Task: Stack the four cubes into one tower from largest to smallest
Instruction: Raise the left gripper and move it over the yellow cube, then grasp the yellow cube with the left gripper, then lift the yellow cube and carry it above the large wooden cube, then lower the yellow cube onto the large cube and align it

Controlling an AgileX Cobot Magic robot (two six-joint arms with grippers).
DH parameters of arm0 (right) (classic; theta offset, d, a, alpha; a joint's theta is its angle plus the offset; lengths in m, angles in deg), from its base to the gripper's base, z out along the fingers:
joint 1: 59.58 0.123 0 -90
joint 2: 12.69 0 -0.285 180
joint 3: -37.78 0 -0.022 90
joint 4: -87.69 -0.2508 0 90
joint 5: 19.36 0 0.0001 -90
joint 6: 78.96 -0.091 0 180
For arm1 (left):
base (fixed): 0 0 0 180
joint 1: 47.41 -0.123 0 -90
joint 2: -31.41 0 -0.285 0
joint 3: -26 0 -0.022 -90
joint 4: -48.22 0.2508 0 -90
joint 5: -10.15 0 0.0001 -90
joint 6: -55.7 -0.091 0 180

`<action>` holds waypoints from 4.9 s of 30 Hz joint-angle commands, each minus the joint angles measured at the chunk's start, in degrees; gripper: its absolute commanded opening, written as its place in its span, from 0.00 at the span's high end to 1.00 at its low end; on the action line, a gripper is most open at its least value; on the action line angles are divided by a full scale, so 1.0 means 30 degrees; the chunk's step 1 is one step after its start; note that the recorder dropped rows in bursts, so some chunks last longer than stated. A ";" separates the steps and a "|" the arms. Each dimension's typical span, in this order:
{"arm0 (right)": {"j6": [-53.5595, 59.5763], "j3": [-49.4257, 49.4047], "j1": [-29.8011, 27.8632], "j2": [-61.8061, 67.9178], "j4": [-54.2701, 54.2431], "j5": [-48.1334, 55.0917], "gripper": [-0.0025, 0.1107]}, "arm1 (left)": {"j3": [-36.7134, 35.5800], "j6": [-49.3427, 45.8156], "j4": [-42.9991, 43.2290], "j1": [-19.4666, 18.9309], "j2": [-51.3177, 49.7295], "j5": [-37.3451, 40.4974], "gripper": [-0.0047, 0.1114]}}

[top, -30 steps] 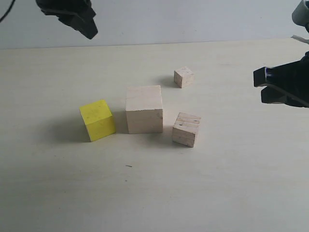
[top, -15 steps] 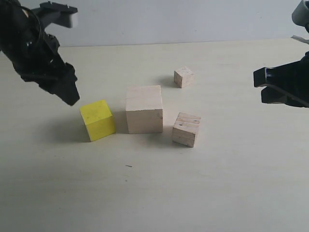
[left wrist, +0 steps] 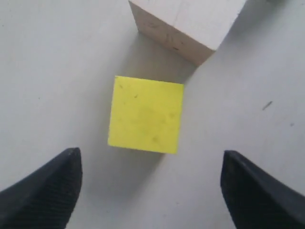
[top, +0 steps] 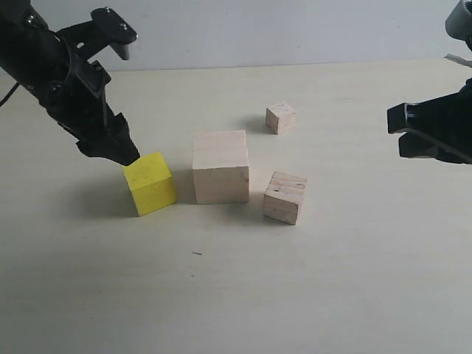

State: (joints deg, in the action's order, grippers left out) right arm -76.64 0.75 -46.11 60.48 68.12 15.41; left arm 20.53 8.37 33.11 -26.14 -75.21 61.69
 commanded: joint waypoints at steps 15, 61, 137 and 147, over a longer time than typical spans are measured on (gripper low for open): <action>0.0952 0.0061 0.0081 -0.0032 0.0078 0.0096 0.98 | 0.0048 -0.3568 -0.2185 -0.0008 -0.3249 -0.2588 0.30; 0.1364 0.0061 0.0081 -0.0032 0.0078 -0.0061 0.98 | 0.5204 -0.3768 -0.0628 0.0920 -0.0181 0.4665 0.96; 0.1236 0.0061 0.0081 -0.0032 -0.0344 -0.0164 0.98 | 1.2352 -0.6098 -0.1114 0.3228 -0.8238 0.5717 0.96; 0.1236 0.0061 0.0081 -0.0032 -0.0344 -0.0164 0.98 | 1.2352 -0.6140 -0.0719 0.3228 -0.8281 0.5715 0.96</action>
State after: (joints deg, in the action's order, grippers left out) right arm -73.15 0.75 -46.11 60.48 67.48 15.48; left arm 57.12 -9.96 31.07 -16.74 -100.23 79.13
